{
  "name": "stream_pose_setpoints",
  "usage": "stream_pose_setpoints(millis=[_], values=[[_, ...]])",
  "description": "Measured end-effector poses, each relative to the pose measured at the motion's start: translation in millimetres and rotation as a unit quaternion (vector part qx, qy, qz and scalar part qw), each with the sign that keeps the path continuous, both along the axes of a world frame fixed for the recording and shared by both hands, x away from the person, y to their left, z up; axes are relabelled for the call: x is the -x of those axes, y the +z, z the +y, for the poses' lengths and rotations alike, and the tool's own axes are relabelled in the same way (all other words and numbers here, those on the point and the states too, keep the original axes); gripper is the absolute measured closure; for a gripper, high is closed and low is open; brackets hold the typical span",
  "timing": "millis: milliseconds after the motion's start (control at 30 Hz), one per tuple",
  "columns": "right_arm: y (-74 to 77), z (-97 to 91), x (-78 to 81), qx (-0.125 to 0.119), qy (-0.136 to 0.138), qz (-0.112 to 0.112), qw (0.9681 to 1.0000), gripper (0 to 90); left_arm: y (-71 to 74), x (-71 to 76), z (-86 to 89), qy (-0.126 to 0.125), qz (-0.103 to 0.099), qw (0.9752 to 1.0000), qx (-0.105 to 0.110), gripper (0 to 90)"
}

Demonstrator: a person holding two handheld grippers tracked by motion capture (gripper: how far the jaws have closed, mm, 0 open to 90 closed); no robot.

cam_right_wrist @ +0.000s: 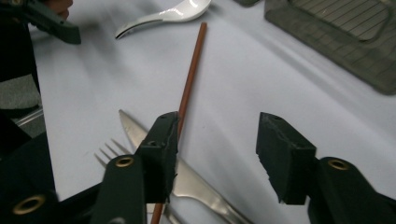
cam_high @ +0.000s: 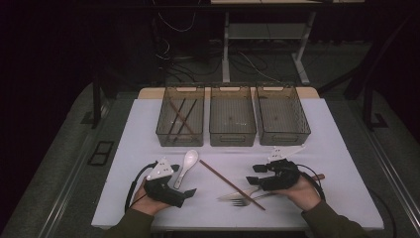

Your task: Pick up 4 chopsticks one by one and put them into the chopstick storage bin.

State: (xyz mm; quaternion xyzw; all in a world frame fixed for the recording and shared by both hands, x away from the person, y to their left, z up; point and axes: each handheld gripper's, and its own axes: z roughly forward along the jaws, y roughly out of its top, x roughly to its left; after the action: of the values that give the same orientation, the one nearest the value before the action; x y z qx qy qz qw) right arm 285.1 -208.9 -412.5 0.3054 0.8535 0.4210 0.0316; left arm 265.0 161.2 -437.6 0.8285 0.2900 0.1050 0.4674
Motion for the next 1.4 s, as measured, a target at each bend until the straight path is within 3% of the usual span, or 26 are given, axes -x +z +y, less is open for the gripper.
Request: stream_pose_setpoints(millis=[200, 533, 1100, 1400], values=[[-9.4, 11.7, 3.2, 0.011, 0.009, 0.007, 0.9999, 60.4, 0.1, 0.2, -0.2, -0.001, -0.001, 1.0, -0.001, 0.0], [-19.2, 32.3, 4.2, 0.022, 0.029, 0.017, 0.9992, 70.4, -0.3, 0.3, -0.9, -0.001, 0.0, 1.0, -0.002, 0.0], [-32.7, 50.1, 0.0, 0.044, 0.032, 0.033, 0.9979, 78.2, -0.5, 0.2, -1.0, -0.003, 0.001, 1.0, -0.002, 0.0], [-34.0, 52.1, 0.8, 0.057, 0.032, 0.025, 0.9975, 81.2, -0.5, 0.3, -1.0, -0.003, 0.0, 1.0, -0.002, 0.0]])
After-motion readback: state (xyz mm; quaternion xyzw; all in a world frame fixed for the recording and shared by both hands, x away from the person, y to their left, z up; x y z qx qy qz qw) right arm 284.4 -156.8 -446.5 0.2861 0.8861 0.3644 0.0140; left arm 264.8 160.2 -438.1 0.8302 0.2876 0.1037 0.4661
